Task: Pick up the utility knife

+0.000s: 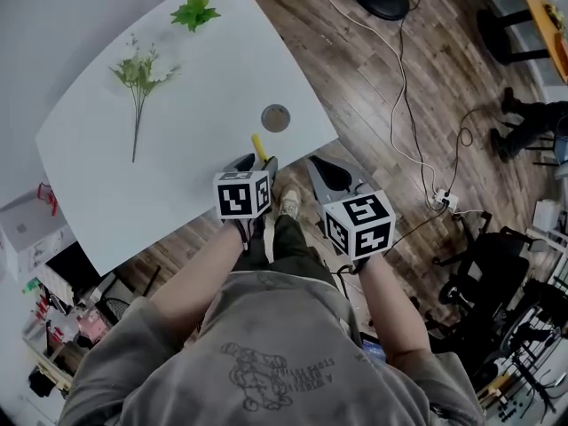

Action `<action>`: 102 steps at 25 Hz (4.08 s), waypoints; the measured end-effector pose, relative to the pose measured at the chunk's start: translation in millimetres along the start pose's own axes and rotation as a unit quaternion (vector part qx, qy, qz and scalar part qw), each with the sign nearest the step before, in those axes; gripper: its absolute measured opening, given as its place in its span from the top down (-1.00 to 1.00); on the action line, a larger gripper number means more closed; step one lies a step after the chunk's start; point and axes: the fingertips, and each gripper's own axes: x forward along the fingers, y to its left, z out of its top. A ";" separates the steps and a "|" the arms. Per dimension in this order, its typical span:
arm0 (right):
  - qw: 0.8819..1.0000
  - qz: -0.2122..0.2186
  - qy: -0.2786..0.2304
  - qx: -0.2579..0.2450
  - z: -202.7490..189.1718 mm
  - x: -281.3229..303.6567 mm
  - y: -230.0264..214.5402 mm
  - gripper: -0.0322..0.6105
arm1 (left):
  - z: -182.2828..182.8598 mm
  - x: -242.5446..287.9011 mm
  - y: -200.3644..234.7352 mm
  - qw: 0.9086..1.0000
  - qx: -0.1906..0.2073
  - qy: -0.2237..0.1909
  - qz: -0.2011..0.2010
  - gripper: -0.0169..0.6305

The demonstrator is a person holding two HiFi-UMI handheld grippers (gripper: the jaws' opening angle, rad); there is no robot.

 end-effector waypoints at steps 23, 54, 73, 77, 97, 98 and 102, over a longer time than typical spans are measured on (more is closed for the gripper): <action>1.000 -0.004 0.001 0.008 -20.5 -8.7 -5.7 0.81 | -8.0 10.0 16.8 0.997 0.056 0.001 0.054 0.79; 0.978 -0.041 -0.197 -0.059 118.4 -147.0 43.6 0.81 | 122.4 -173.9 -26.9 0.962 0.202 -0.185 0.000 0.80; 0.914 -0.088 -0.363 -0.157 220.2 -281.2 85.7 0.81 | 215.4 -363.8 -85.0 0.878 0.275 -0.389 -0.040 0.80; 0.900 -0.096 -0.398 -0.151 227.6 -299.7 90.2 0.81 | 219.3 -393.9 -91.6 0.860 0.276 -0.427 -0.045 0.79; 0.922 -0.106 -0.349 -0.129 187.7 -276.4 68.9 0.81 | 184.4 -376.4 -75.6 0.862 0.310 -0.400 -0.023 0.80; 0.925 -0.107 -0.341 -0.127 183.9 -271.1 66.5 0.81 | 181.0 -369.6 -73.4 0.866 0.309 -0.392 -0.025 0.79; 0.937 -0.110 -0.310 -0.117 167.1 -249.8 56.4 0.81 | 169.4 -354.0 -68.4 0.879 0.302 -0.368 -0.028 0.79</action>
